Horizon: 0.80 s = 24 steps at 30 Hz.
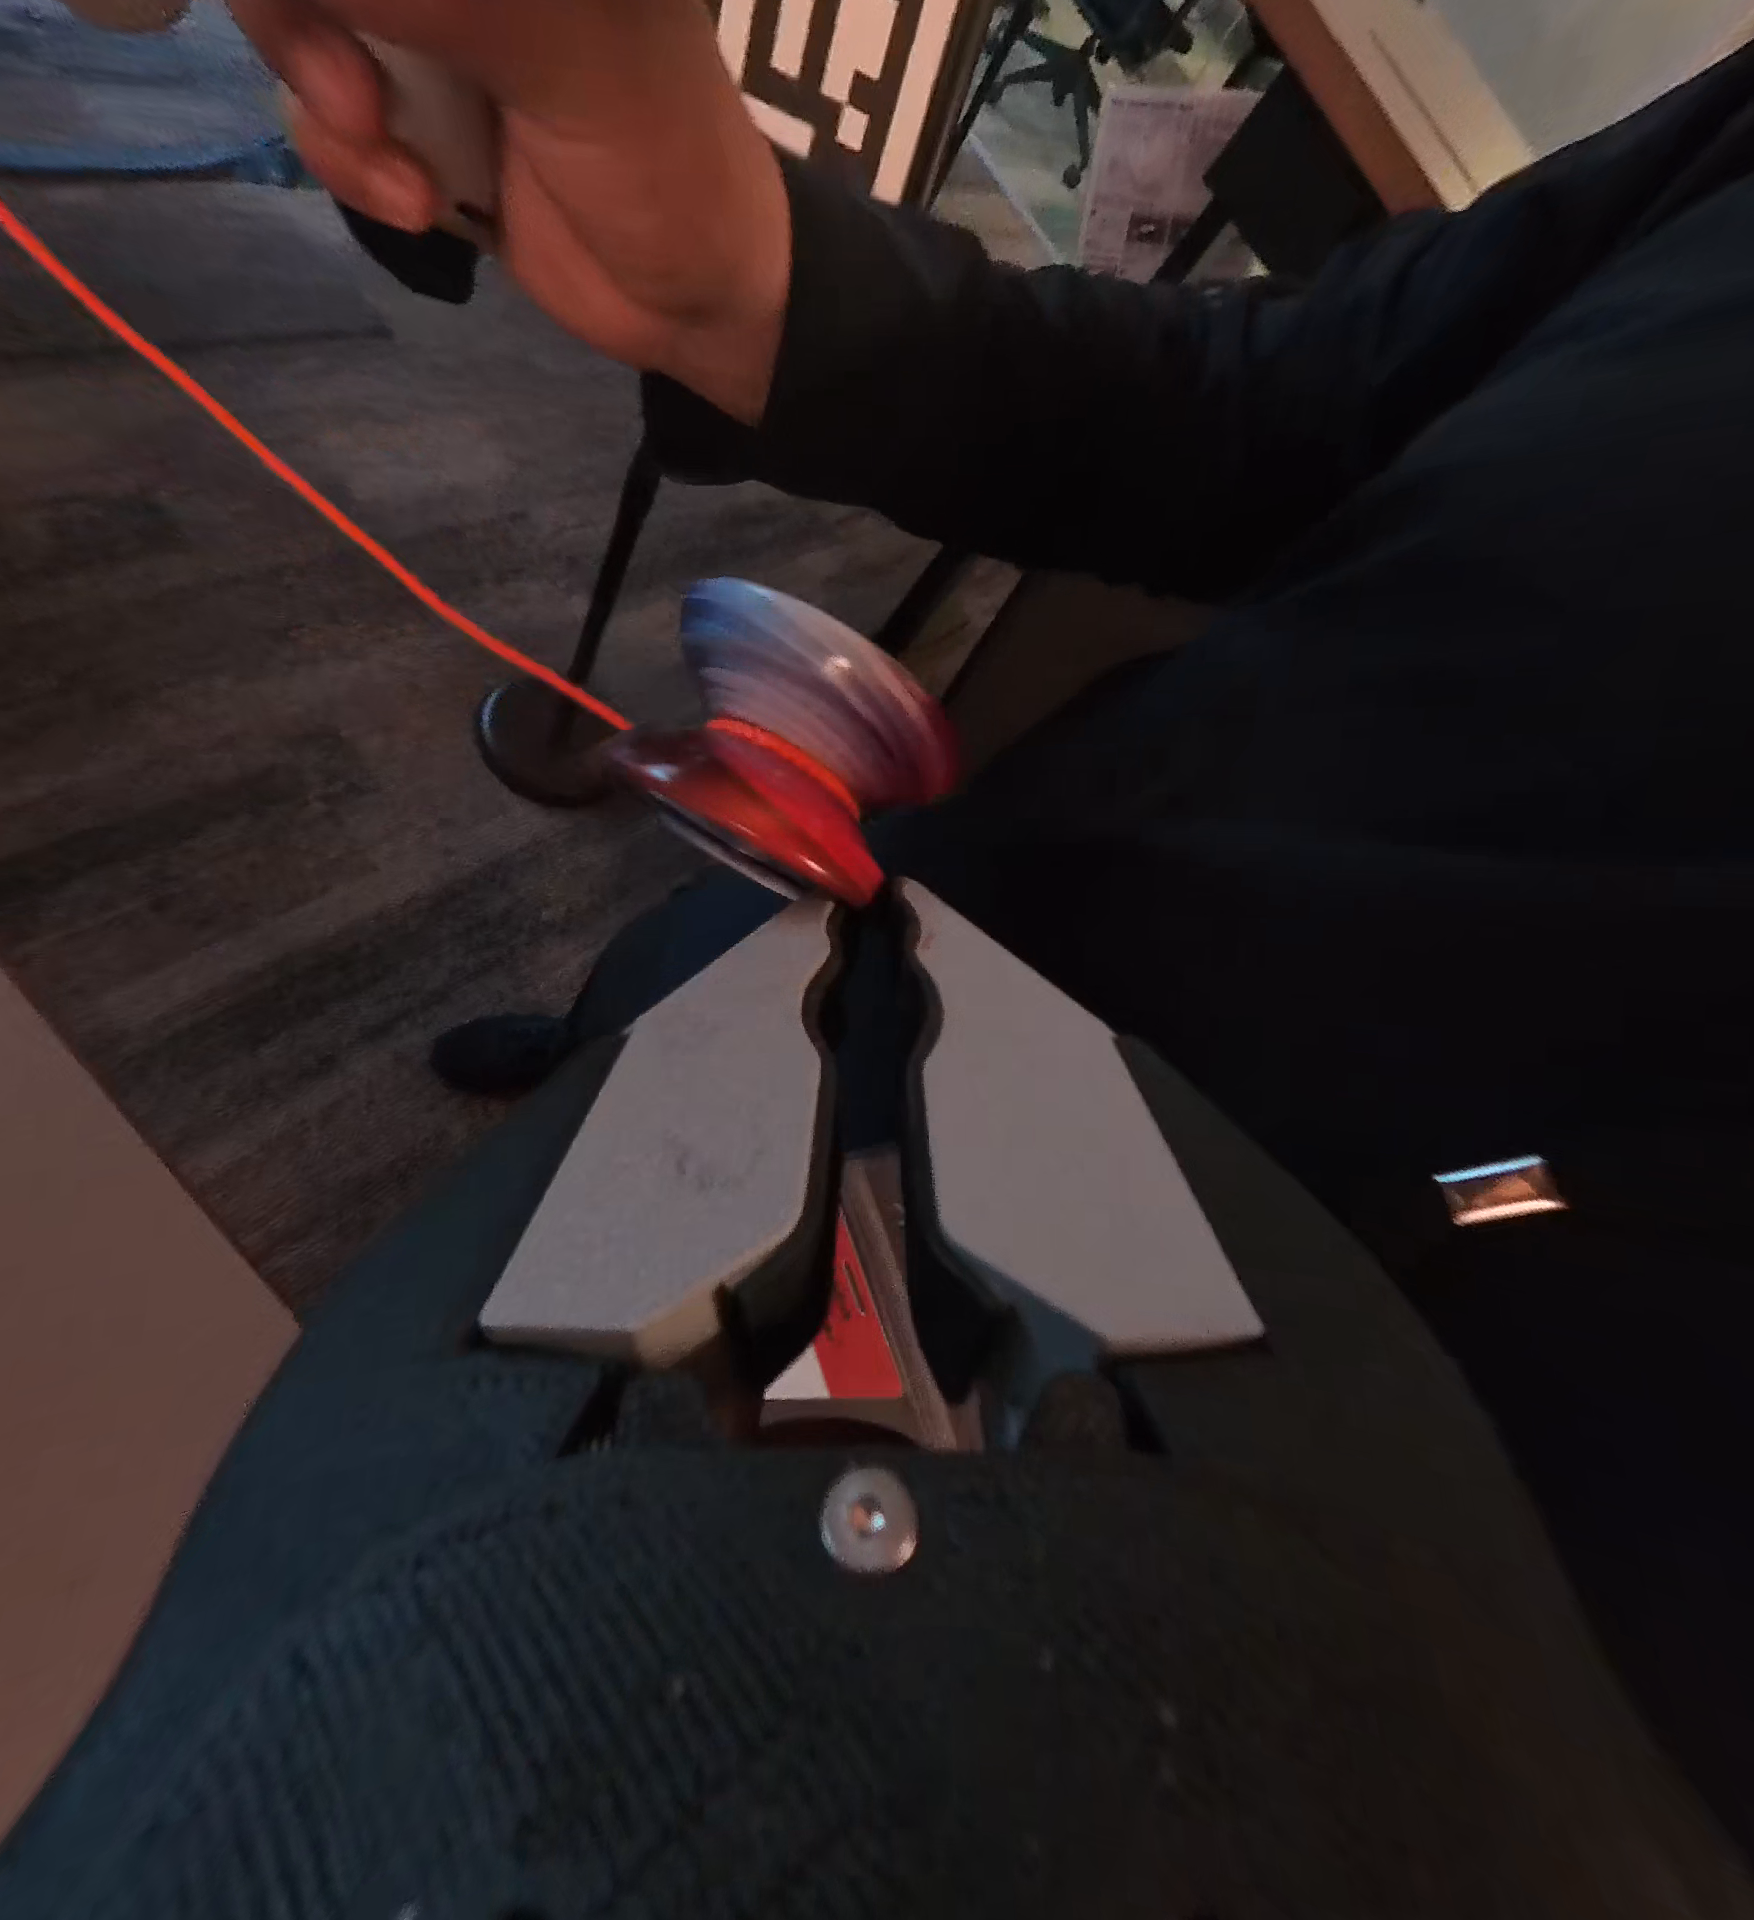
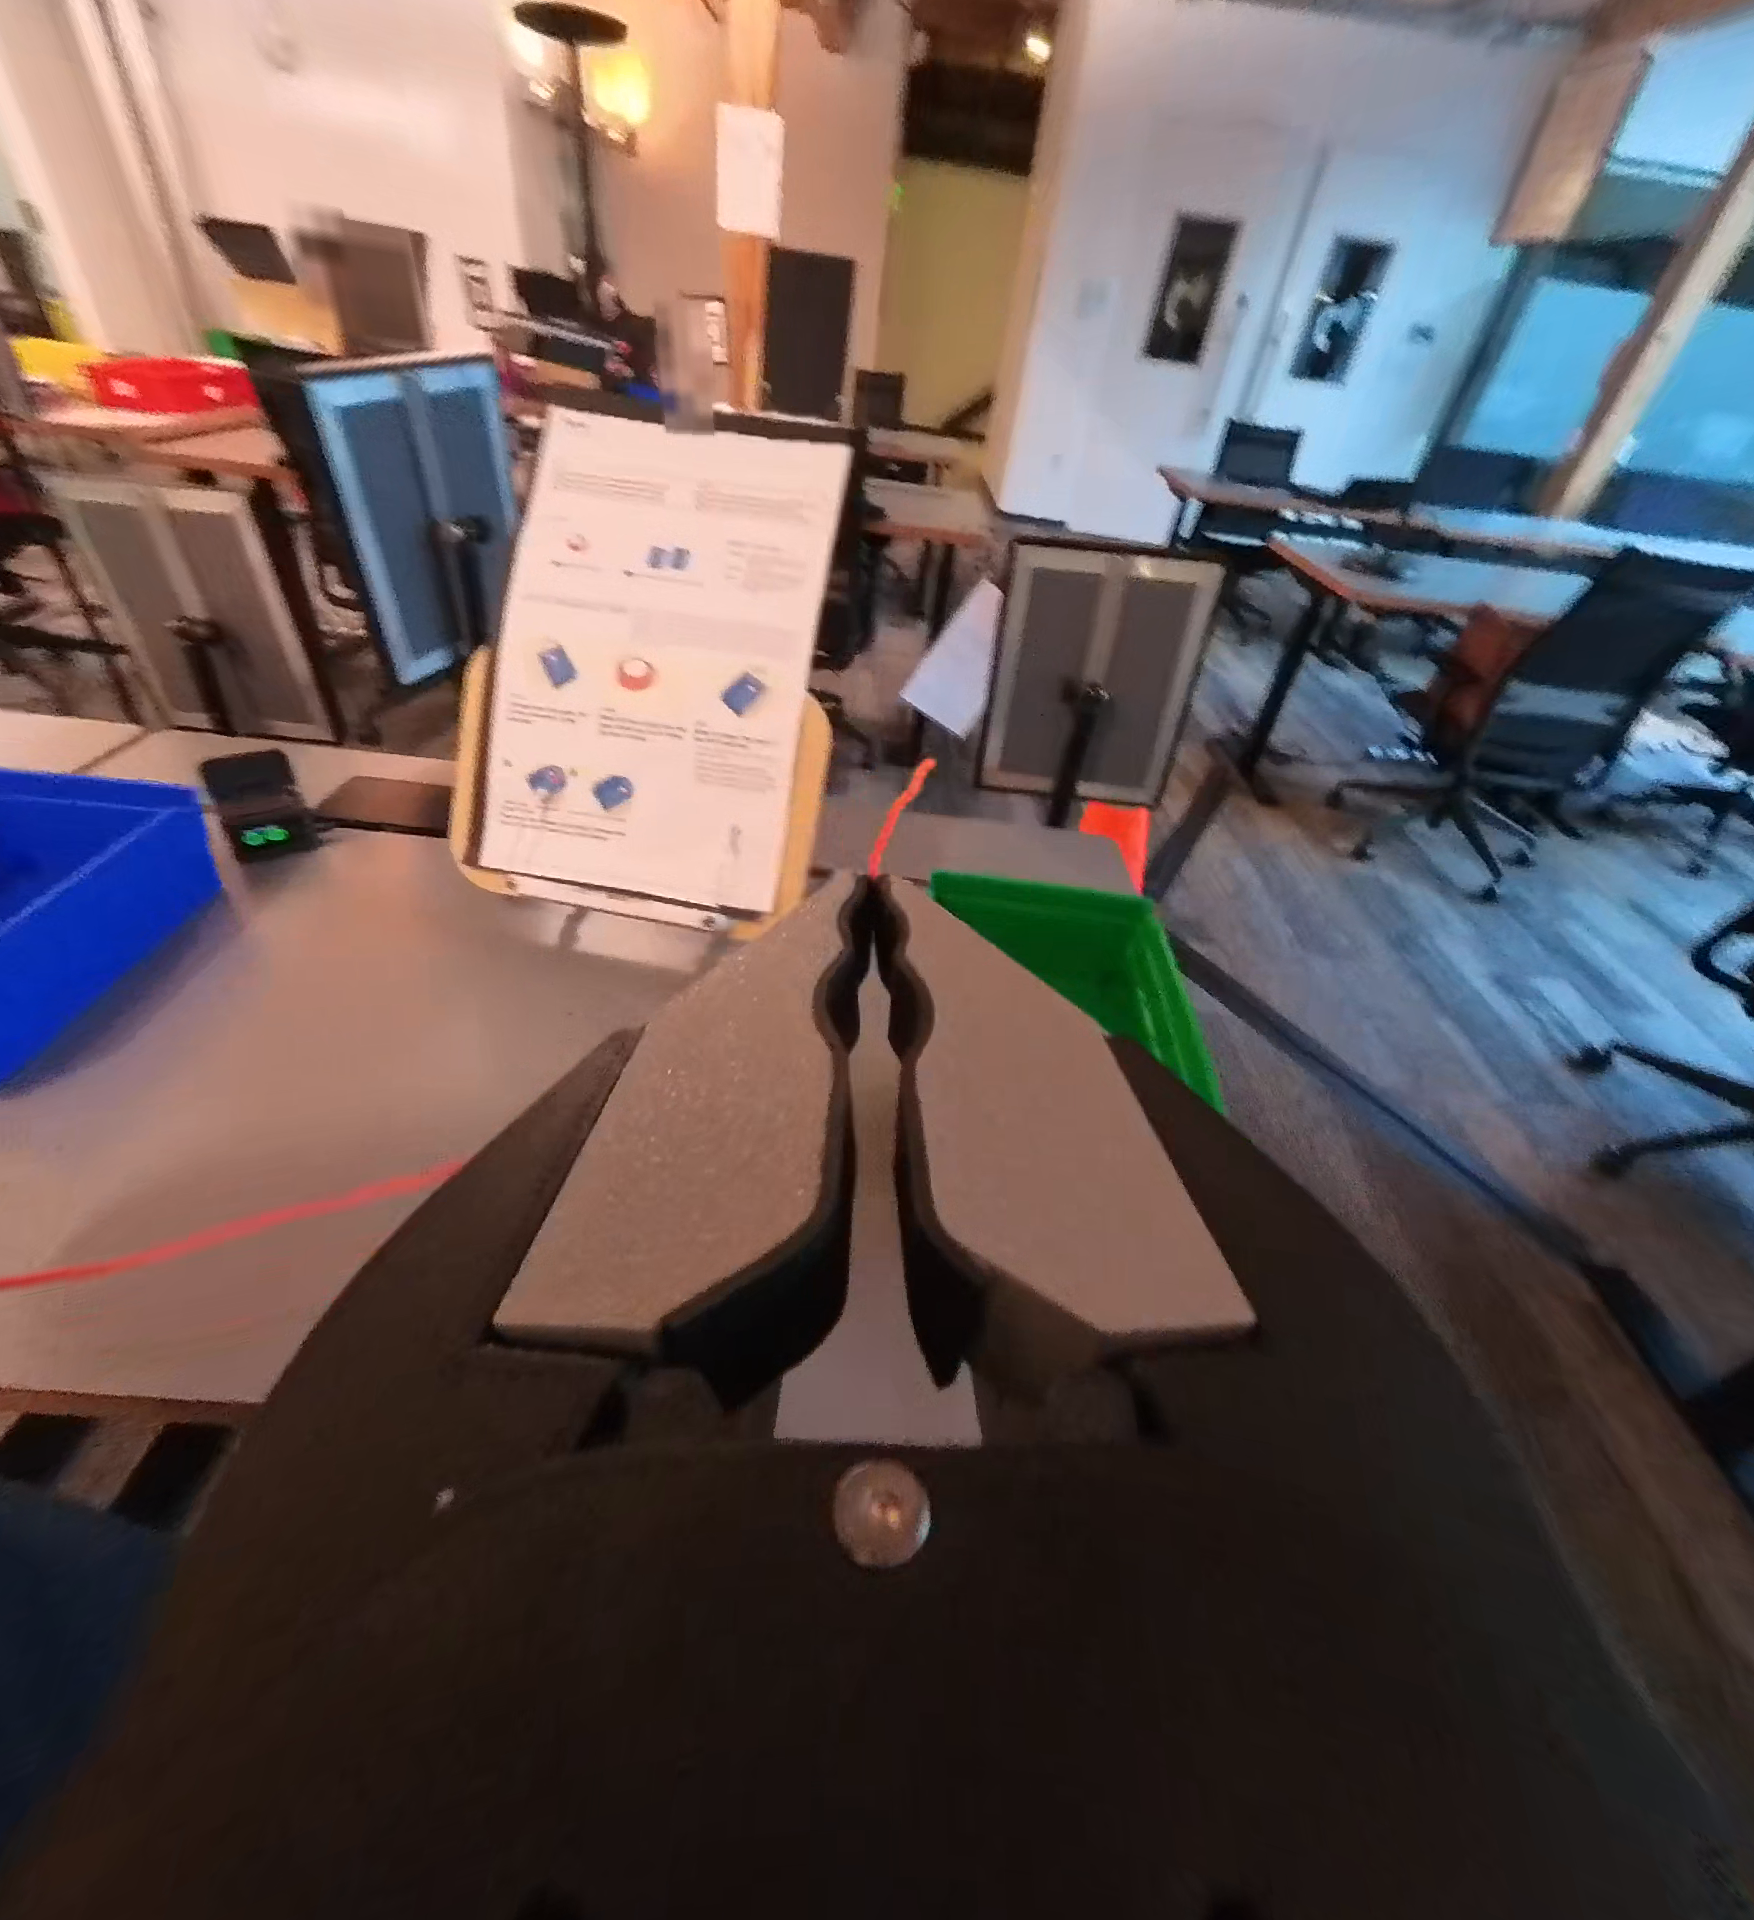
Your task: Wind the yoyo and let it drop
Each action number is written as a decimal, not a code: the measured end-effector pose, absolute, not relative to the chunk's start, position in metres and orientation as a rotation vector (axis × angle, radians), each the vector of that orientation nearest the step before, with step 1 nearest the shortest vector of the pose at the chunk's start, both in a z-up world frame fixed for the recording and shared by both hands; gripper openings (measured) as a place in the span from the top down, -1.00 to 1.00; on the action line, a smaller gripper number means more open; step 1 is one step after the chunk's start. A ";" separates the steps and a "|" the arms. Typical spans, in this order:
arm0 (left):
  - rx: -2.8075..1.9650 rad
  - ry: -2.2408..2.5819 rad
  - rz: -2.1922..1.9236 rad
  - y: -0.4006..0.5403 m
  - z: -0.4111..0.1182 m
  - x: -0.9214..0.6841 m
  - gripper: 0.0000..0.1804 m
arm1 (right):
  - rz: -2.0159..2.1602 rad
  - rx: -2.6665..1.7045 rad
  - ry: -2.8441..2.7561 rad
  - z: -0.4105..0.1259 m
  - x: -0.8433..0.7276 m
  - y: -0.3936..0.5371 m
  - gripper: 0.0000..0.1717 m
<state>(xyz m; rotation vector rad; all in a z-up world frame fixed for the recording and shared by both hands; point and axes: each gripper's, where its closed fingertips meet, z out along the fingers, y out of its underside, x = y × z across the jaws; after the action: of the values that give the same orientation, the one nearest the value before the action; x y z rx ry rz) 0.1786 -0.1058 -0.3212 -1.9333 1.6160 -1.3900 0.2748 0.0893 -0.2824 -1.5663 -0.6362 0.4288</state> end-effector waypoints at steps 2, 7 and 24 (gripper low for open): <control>-1.928 1.629 -1.425 -0.110 -0.321 0.179 0.98 | 0.412 -1.644 -0.529 -0.291 0.290 0.101 1.00; -2.001 1.653 -1.214 -0.090 -0.348 0.181 0.98 | 1.169 -1.787 -0.328 -0.307 0.261 0.088 1.00; -1.749 1.608 -1.515 -0.101 -0.283 0.191 0.97 | 0.046 -2.058 -1.503 -0.453 0.254 0.078 1.00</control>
<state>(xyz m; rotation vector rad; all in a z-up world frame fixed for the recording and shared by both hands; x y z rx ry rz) 0.1910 -0.1005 -0.2829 -1.7488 1.6084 -1.5153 0.2542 0.0782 -0.4531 -2.0577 -1.5033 0.0463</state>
